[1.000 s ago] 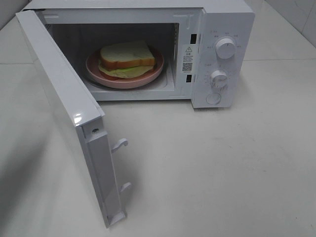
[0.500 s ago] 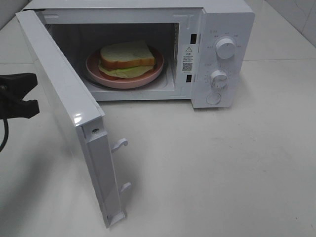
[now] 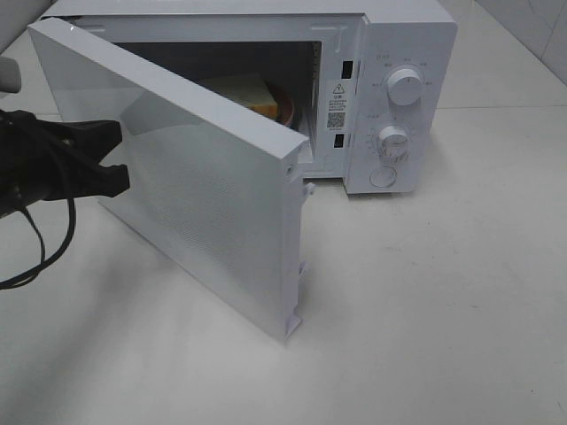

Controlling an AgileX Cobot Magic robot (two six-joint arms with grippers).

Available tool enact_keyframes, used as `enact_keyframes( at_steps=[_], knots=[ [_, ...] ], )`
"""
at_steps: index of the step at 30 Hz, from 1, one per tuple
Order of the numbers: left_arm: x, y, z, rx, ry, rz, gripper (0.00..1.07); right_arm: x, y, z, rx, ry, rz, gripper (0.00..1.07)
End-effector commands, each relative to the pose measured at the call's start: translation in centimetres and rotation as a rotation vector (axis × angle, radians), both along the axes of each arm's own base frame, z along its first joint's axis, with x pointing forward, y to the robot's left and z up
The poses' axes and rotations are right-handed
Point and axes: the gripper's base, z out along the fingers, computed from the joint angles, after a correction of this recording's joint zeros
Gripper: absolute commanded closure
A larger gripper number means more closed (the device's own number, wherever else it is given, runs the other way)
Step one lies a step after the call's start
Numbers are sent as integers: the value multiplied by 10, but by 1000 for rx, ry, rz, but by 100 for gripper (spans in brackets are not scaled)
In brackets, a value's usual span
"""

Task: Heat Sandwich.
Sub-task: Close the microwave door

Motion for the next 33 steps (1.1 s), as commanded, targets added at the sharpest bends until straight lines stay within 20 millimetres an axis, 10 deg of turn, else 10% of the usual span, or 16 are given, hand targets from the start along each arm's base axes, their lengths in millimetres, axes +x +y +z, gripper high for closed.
enact_keyframes(
  at_steps=[1, 33],
  knots=[
    [6, -13, 2, -9, 10, -11, 106, -3, 0, -1, 5, -28, -9, 31],
    [63, -156, 10, -25, -9, -175, 106, -3, 0, -1, 5, -28, -9, 31]
  ],
)
